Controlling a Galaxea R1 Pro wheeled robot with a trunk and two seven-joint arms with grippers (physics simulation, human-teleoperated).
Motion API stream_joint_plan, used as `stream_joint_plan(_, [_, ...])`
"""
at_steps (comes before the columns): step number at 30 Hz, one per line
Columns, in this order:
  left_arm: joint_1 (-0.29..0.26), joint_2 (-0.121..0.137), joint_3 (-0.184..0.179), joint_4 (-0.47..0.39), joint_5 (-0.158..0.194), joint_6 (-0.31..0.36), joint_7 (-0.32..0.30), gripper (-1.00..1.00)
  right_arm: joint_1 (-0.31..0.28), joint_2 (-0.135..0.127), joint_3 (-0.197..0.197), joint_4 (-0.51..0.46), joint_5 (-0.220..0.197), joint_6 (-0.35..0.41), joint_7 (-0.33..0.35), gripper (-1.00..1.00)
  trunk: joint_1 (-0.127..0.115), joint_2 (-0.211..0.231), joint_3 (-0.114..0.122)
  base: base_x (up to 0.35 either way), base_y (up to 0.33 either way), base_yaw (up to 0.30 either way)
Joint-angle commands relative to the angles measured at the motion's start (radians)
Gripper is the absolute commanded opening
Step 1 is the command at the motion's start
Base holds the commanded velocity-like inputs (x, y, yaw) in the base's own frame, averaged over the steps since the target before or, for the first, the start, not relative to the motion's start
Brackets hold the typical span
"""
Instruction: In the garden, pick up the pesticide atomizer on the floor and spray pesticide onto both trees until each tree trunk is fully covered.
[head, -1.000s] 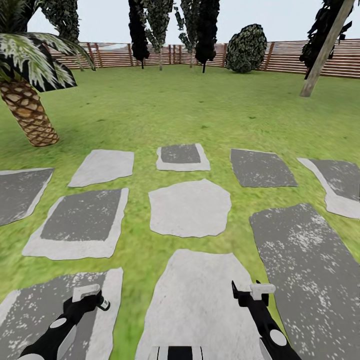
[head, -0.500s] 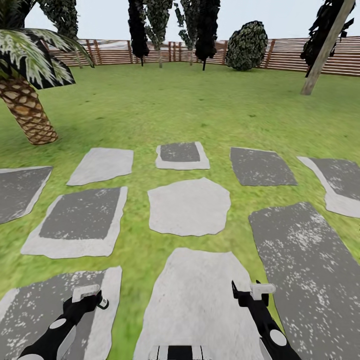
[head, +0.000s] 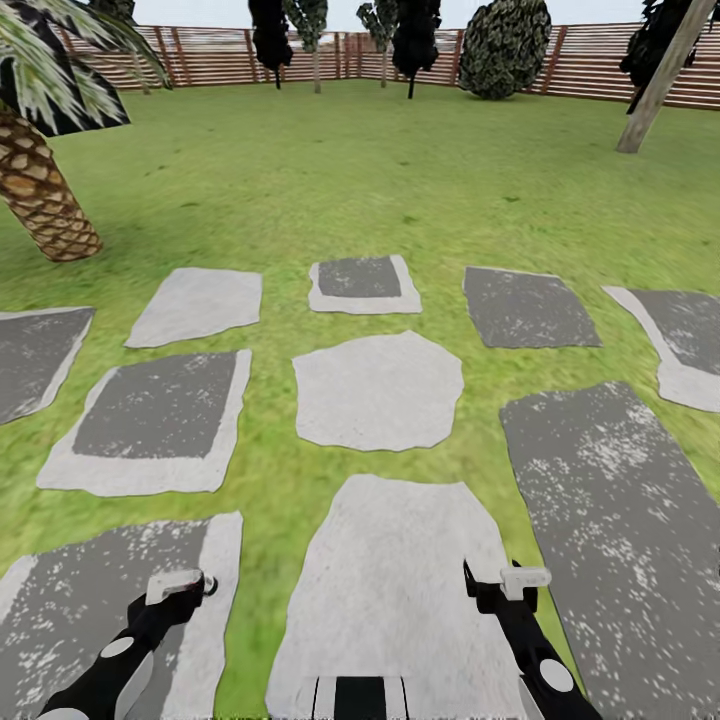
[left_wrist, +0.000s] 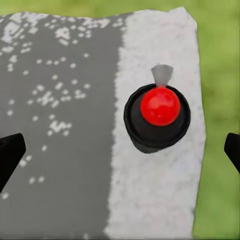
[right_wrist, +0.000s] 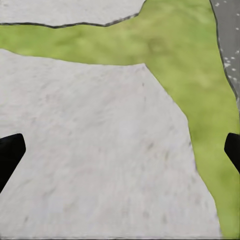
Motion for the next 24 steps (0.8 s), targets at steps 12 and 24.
stream_joint_plan(12, [-0.001,-0.001,0.006,-0.001,-0.001,-0.004,-0.005,1.0,0.0,0.0,0.0,0.002,0.0,-0.003,-0.001,1.0,0.001,-0.001,-0.015,0.0,0.0,-0.062])
stream_joint_plan(24, [-0.001,-0.001,0.006,0.001,-0.001,-0.066,-0.005,1.0,0.0,0.0,0.0,0.002,0.0,-0.004,-0.001,1.0,0.005,-0.003,-0.058,0.0,0.0,-0.118])
